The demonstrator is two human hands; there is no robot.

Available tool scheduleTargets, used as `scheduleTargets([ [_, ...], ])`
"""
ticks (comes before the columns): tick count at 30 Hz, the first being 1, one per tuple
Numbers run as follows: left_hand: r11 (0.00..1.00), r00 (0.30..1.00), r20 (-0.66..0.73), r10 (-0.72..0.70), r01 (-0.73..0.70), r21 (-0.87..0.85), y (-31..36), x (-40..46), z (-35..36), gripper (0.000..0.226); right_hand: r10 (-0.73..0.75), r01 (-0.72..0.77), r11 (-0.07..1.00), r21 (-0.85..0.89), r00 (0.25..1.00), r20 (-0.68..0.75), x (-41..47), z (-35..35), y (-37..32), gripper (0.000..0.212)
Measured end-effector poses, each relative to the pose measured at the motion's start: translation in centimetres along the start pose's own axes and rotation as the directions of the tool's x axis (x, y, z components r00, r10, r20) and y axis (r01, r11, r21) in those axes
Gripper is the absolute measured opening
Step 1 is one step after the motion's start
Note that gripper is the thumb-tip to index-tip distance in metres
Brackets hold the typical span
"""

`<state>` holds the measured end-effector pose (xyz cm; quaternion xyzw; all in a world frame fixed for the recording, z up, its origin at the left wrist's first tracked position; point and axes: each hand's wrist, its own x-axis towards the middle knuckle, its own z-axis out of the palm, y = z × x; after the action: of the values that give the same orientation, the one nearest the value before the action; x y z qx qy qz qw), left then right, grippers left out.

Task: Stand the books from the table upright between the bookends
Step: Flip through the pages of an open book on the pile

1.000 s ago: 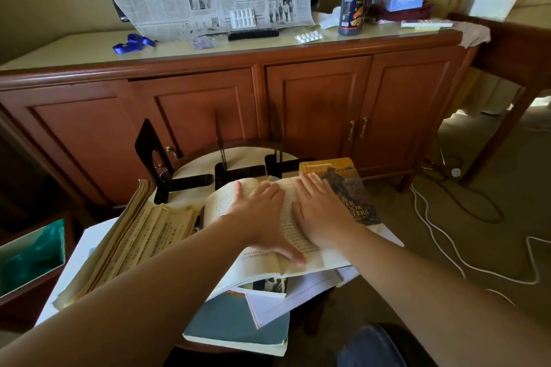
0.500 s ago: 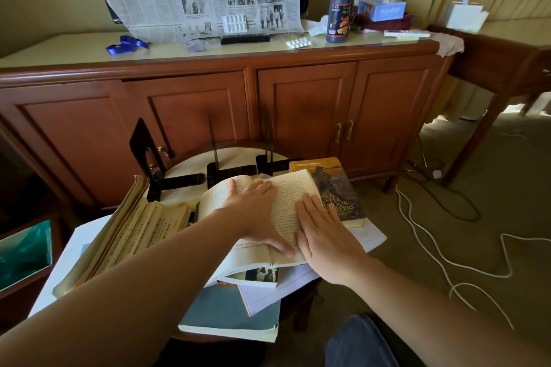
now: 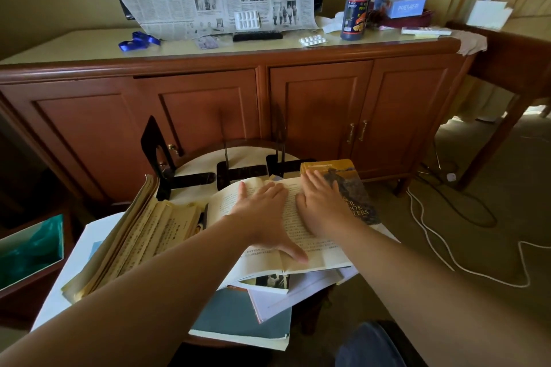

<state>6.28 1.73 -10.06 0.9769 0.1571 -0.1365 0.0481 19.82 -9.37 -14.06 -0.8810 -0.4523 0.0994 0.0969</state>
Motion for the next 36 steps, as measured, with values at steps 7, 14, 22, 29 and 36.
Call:
scheduleTargets([
  [7,1.0,1.0,-0.03,0.001,-0.002,-0.026,-0.1,-0.2,0.2,0.156,0.002,-0.003,1.0,-0.009,0.995,-0.095,-6.2,3.5,1.4,0.073],
  [14,0.99,0.992,-0.128,0.01,-0.028,-0.141,-0.6,-2.1,0.0,0.139,0.361,-0.269,0.862,0.43,0.921,-0.147,-7.2,-0.5,-0.3,0.105],
  [22,0.808,0.859,-0.255,-0.445,0.261,-0.528,-3.9,-5.4,1.5,0.096,0.279,-0.233,0.731,0.641,0.96,0.031,-7.6,-3.1,2.0,0.045],
  [29,0.426,0.774,0.026,-0.633,0.376,-0.823,-3.6,-7.5,0.9,0.119,0.202,-0.124,0.569,0.813,0.979,0.008,-9.7,-3.6,2.3,0.045],
  [36,0.21,0.864,-0.129,-0.487,-0.028,-0.977,-3.4,-9.9,-2.0,0.049,0.118,0.035,0.567,0.823,0.985,-0.124,-12.2,-6.1,0.1,0.038],
])
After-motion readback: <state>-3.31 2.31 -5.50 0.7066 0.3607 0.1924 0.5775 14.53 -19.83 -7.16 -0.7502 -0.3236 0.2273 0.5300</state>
